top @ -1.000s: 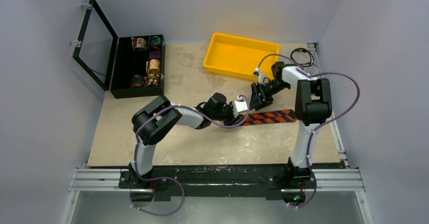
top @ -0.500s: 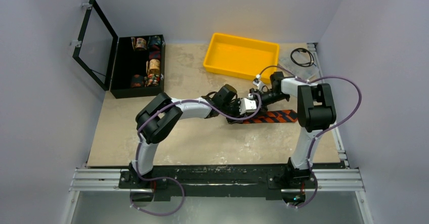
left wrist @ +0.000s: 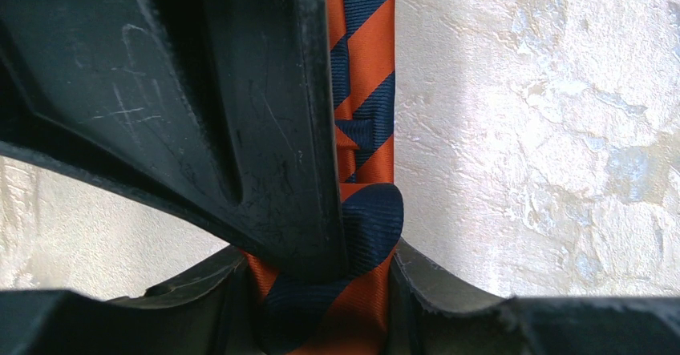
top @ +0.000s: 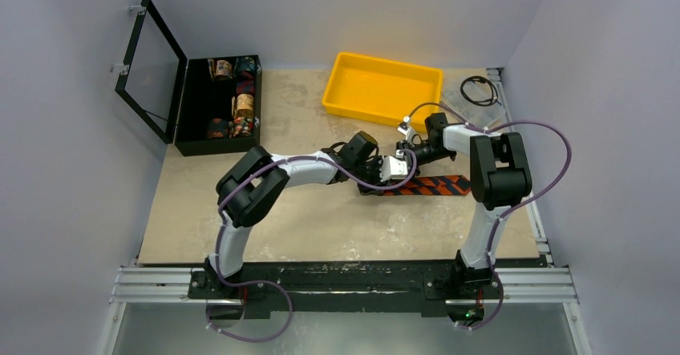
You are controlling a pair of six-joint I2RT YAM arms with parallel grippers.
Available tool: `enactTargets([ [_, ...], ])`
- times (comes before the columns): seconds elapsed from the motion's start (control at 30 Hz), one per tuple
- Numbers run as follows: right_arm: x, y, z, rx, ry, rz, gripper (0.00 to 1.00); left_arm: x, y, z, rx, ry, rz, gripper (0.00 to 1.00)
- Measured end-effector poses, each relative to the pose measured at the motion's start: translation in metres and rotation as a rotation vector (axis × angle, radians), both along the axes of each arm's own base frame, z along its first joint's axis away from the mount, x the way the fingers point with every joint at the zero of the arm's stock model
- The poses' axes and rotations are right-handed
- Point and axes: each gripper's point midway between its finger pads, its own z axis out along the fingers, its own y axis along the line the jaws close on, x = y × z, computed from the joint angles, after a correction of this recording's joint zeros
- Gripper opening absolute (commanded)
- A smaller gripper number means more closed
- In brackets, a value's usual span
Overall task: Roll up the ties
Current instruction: Roll the tie at the center of the board.
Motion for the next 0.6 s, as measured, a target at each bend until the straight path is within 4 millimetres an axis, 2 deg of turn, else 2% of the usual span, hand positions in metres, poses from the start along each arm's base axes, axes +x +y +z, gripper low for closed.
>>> enactTargets([
  [0.03,0.000,-0.001,0.000,-0.002,-0.003,0.002,0.00,0.000,0.000,0.000,0.001,0.002,-0.002,0.11],
  [0.13,0.000,-0.003,-0.002,-0.015,-0.001,0.000,0.00,-0.001,0.000,0.000,0.001,0.013,-0.006,0.28],
  [0.2,0.000,-0.003,-0.003,-0.027,0.004,-0.002,0.00,-0.001,0.000,0.001,-0.008,0.023,-0.009,0.34],
  [0.27,0.000,-0.002,-0.004,-0.039,0.012,0.000,0.00,-0.002,0.000,0.000,-0.029,0.040,-0.004,0.45],
  [0.4,0.000,-0.005,-0.018,-0.139,0.012,0.019,0.00,-0.002,0.006,0.002,-0.091,0.082,0.013,0.51],
  [0.6,-0.004,-0.007,-0.029,-0.235,0.018,0.050,0.00,-0.007,0.018,0.006,-0.207,0.123,0.040,0.51],
])
